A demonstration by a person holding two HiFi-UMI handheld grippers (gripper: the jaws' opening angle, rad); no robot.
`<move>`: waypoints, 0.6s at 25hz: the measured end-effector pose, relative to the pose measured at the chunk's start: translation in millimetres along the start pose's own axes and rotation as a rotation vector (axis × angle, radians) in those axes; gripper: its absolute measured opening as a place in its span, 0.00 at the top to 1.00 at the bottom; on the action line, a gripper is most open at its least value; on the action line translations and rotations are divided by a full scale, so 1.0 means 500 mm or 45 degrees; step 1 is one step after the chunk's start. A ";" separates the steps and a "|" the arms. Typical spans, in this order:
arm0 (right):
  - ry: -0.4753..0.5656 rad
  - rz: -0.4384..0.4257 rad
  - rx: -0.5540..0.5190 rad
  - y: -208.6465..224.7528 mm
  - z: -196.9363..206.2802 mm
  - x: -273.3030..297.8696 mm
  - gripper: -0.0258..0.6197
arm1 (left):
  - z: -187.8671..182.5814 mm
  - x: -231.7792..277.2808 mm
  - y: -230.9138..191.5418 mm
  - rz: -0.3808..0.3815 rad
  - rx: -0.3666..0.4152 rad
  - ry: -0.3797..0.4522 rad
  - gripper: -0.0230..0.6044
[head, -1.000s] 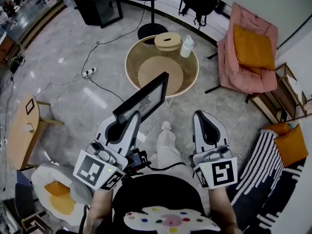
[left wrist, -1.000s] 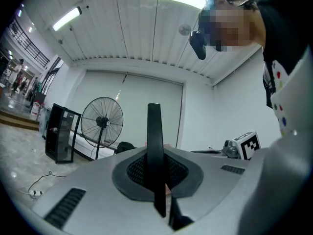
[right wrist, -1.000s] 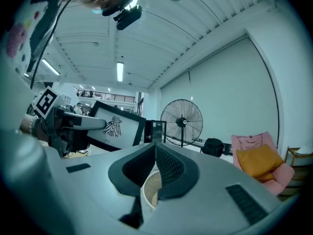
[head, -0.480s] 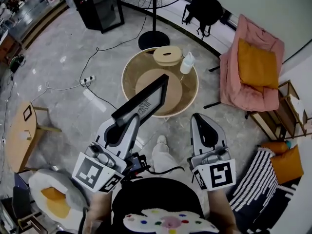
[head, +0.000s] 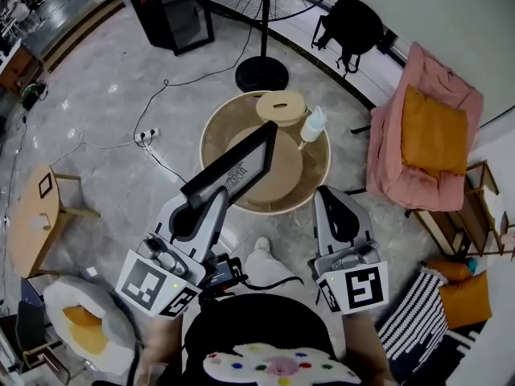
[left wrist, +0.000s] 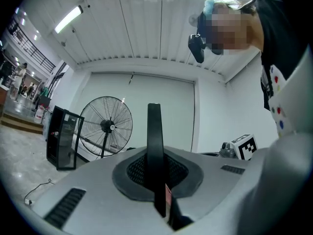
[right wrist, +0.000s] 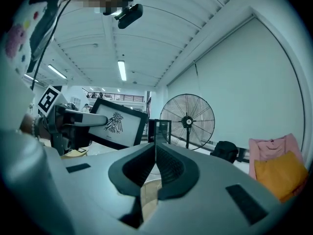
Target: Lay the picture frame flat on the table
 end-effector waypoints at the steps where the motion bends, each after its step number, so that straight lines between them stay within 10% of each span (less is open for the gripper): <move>1: -0.004 -0.006 0.001 0.006 0.000 0.006 0.91 | -0.001 0.006 -0.003 -0.006 -0.003 -0.003 0.92; 15: -0.003 -0.044 0.021 0.020 -0.021 0.074 0.91 | -0.021 0.058 -0.042 0.004 -0.003 -0.027 0.92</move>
Point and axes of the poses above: the fingertips, and each gripper's own axes: x forward along the fingers, y to its right, z out of its underside, the point moved 10 cm from there along -x, backward along the fingers, and after that the axes turned 7 degrees about -y, right-handed, at the moved point
